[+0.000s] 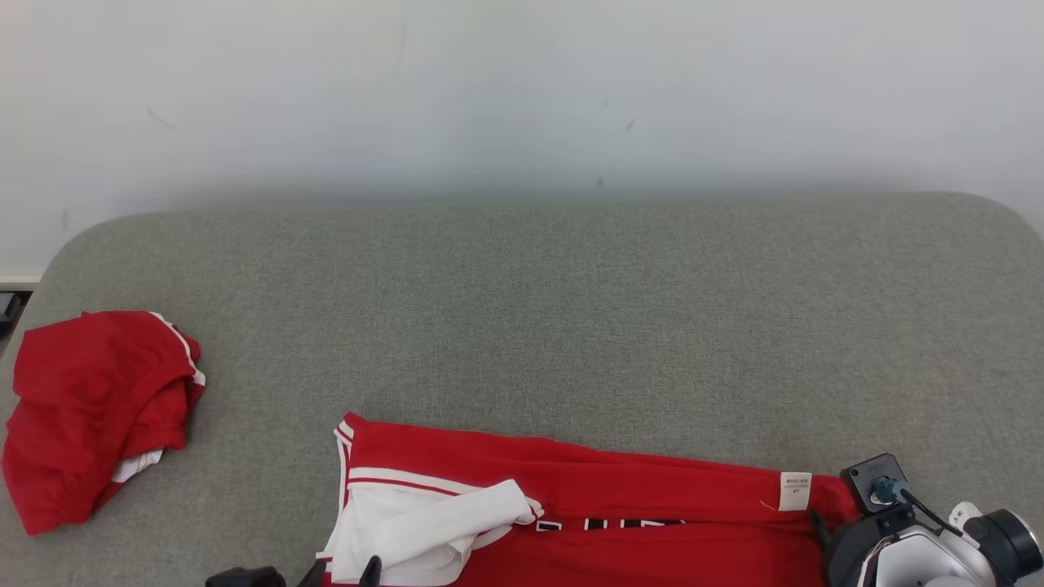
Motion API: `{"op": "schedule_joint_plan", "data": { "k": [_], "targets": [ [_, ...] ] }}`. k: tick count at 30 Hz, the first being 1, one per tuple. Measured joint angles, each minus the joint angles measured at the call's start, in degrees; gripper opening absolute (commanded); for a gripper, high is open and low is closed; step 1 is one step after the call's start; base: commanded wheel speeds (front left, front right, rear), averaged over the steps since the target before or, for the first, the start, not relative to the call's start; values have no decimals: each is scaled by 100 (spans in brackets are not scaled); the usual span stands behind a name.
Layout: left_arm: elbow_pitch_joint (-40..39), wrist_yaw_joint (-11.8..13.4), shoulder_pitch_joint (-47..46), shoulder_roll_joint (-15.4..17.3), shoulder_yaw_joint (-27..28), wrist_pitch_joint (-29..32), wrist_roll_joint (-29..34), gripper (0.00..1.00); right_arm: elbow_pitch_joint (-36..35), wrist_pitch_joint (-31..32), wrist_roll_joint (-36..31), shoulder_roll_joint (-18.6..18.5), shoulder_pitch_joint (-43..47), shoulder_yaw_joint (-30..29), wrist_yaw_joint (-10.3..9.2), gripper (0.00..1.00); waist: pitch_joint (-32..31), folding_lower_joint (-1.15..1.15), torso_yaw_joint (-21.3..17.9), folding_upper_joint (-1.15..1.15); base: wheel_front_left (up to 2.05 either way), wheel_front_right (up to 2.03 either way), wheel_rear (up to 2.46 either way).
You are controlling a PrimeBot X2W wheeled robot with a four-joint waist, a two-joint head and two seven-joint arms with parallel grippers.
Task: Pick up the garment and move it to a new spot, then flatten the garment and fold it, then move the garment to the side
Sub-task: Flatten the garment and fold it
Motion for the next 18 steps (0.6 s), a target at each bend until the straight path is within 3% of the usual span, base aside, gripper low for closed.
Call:
{"op": "schedule_joint_plan", "data": {
  "k": [6, 11, 18],
  "targets": [
    [15, 211, 47, 53, 115, 36, 124, 100, -80, -192, 1, -31, 18, -69, -34, 100, -110, 0, -44, 0, 0, 0, 0],
    [-210, 379, 26, 96, 415, -324, 181, 100, -401, -620, 331, 27, 241, -571, -236, 100, -234, 0, -26, 0, 0, 0, 0],
    [-546, 478, -118, 130, 693, -981, 301, 100, -1011, -1470, 991, 705, 502, -1239, -385, 100, -480, 0, 20, 0, 0, 0, 0]
  ]
}}
